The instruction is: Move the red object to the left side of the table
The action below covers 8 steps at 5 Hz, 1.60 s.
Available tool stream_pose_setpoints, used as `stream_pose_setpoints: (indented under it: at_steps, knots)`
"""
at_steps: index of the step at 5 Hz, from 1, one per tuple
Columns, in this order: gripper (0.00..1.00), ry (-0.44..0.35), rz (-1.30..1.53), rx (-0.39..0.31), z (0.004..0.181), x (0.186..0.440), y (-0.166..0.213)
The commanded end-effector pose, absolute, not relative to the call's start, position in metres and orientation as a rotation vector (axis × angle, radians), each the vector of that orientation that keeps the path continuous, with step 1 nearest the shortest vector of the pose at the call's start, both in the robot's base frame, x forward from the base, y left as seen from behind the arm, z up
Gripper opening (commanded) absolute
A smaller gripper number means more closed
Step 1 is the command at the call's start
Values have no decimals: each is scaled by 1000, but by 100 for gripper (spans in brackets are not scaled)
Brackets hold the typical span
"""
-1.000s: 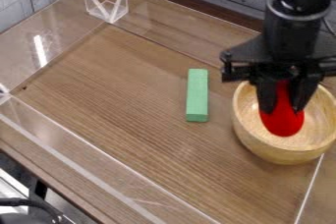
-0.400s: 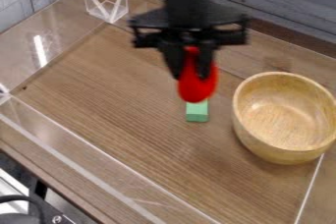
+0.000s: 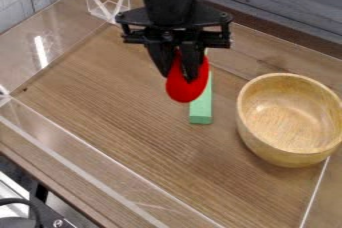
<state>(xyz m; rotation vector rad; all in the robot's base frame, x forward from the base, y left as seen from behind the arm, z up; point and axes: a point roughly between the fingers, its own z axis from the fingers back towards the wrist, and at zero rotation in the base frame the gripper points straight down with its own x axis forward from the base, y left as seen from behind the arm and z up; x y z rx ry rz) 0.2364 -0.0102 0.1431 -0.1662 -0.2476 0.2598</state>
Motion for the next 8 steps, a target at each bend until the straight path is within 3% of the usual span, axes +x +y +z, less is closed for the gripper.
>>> stream_pose_setpoints:
  at_steps: [1,2,3,4,6,8]
  knots:
    - [0,-276,150,-170,163,249,1]
    - [0,-280,75,-160,174,256,21]
    - [0,-272,101,-126,170,245,42]
    - [0,-263,140,-96,162,230,63]
    - [0,-247,187,-49,135,225,101]
    - [0,-230,208,-7,119,251,127]
